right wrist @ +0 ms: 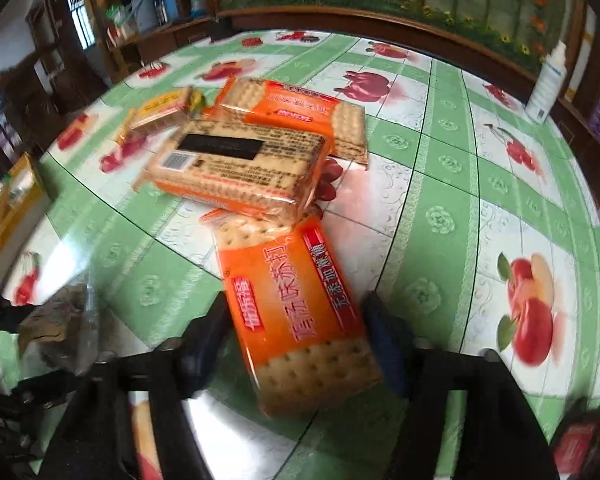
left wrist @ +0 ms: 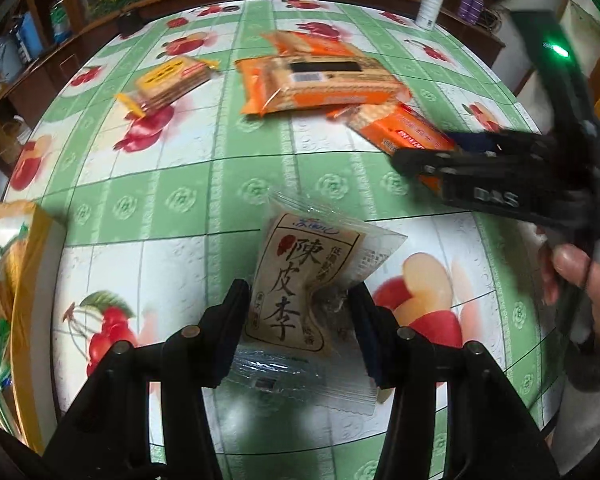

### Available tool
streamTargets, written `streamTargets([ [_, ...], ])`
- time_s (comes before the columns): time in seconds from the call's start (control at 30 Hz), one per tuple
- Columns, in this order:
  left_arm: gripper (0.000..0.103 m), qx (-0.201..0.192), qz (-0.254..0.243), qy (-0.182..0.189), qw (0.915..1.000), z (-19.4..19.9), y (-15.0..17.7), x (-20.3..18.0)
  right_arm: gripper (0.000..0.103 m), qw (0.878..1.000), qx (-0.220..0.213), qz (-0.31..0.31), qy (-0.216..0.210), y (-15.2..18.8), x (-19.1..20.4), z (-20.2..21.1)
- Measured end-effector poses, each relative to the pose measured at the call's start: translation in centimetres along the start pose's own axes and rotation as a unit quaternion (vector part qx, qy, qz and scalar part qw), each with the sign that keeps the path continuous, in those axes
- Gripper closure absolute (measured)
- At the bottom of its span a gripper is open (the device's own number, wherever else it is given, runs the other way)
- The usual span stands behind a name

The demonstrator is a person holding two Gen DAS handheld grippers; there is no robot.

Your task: Organize snacks

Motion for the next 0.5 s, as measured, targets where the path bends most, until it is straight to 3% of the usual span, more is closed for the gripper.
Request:
streamTargets([
  [0.3, 0.05, -0.015, 0.018, -0.002, 0.9997, 1.0, 1.1, 1.3, 0.044, 0.999, -0.024, -0.022, -0.019, 4.2, 1.0, 2.9],
  [0.5, 0.054, -0.041, 0.012, -0.037, 0.9984, 2.8, 1.8, 2.0, 0.048, 0.998, -0.046, -0.03, -0.037, 5.5, 2.9, 5.0],
])
Point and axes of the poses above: each gripper's, at about its wrist camera, not at the fingertips, and z roughly against the way its jaws point, x to its left, y to its underside, the point moved 3 cm from there along -z, roughly the way its jaws point, and after that the axes turned 12 degrees about -z, right-handed, at the moved point
